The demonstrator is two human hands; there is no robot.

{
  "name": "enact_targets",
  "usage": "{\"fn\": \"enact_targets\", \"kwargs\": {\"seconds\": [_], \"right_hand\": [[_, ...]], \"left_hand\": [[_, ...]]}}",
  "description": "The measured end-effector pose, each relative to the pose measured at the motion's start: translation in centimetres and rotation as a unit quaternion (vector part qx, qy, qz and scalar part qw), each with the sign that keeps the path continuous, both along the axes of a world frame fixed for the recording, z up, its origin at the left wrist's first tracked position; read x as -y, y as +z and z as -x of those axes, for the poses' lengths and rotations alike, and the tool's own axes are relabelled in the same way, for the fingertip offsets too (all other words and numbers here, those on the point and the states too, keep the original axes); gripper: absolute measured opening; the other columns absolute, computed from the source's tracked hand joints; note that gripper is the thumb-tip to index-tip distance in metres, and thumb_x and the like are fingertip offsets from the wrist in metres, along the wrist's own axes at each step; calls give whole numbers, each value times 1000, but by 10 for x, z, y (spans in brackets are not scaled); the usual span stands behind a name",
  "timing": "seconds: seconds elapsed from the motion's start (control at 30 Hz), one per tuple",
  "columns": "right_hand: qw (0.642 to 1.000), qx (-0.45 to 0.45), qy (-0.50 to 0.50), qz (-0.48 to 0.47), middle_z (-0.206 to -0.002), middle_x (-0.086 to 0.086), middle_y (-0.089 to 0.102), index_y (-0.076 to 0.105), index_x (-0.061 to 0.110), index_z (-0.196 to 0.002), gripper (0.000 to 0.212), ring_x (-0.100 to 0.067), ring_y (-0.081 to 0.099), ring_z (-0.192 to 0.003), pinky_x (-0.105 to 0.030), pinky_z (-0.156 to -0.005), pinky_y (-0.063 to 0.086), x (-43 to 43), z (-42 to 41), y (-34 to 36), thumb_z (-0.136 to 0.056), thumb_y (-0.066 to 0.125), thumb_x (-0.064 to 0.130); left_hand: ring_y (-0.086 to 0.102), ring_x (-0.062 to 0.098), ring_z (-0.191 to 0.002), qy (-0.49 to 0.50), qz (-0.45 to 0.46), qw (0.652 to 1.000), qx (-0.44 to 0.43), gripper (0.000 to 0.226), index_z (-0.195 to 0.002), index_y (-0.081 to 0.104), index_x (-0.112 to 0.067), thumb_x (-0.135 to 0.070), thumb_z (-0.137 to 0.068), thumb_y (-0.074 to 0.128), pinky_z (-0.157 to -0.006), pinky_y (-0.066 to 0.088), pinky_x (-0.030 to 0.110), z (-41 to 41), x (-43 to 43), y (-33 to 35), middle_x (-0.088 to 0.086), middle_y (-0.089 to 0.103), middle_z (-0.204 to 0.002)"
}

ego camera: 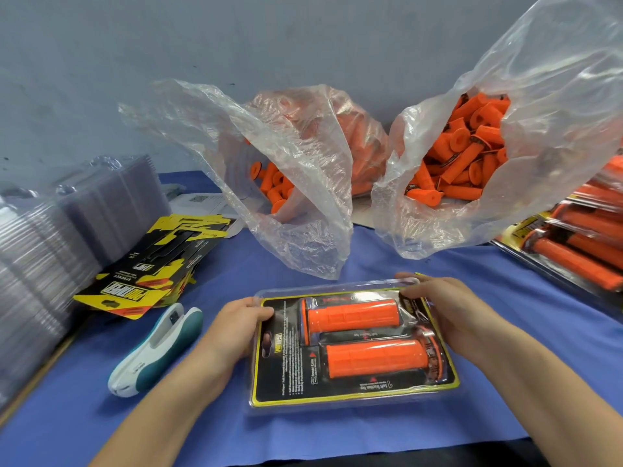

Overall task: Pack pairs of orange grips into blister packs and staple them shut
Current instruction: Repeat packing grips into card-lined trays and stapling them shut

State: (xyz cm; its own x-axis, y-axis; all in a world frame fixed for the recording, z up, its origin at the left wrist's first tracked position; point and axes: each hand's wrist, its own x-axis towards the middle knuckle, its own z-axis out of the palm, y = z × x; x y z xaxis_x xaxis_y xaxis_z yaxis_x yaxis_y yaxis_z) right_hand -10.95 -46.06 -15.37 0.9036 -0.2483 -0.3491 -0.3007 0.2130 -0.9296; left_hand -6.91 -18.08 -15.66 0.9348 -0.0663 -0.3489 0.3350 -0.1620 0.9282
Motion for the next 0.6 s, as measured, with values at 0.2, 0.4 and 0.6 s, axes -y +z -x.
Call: {"fn": "enact_targets", "kwargs": {"seconds": [0.2,0.4,0.6], "right_hand": [[998,-17,44,-52,-93,-18,74,69,3,-102,14,-31,70,-77,-40,-73,57,-7,-2,-4,-91,63,7],[992,-11,103,-73,-90,-14,74,71,8,-95,8,-25,71,-72,-33,-61,59,-5,-6,-5,-87,68,8],[997,11,66,-50,-94,-10,77,73,7,-100,19,-23,74,-74,-28,-53,56,3,-10,-1,-84,70,-2]], "left_hand": [[63,28,-71,31,51,998,-12,10,-87,59,-10,-17,-93,56,-68,50,34,-2,8,-1,17,64,-78],[69,33,-84,-46,93,993,-61,22,-108,61,-3,-18,-93,65,-77,58,42,-2,3,1,27,70,-103],[61,29,-77,-36,79,996,-22,11,-101,59,-1,-11,-98,56,-53,46,28,-7,3,4,21,63,-90]]}}
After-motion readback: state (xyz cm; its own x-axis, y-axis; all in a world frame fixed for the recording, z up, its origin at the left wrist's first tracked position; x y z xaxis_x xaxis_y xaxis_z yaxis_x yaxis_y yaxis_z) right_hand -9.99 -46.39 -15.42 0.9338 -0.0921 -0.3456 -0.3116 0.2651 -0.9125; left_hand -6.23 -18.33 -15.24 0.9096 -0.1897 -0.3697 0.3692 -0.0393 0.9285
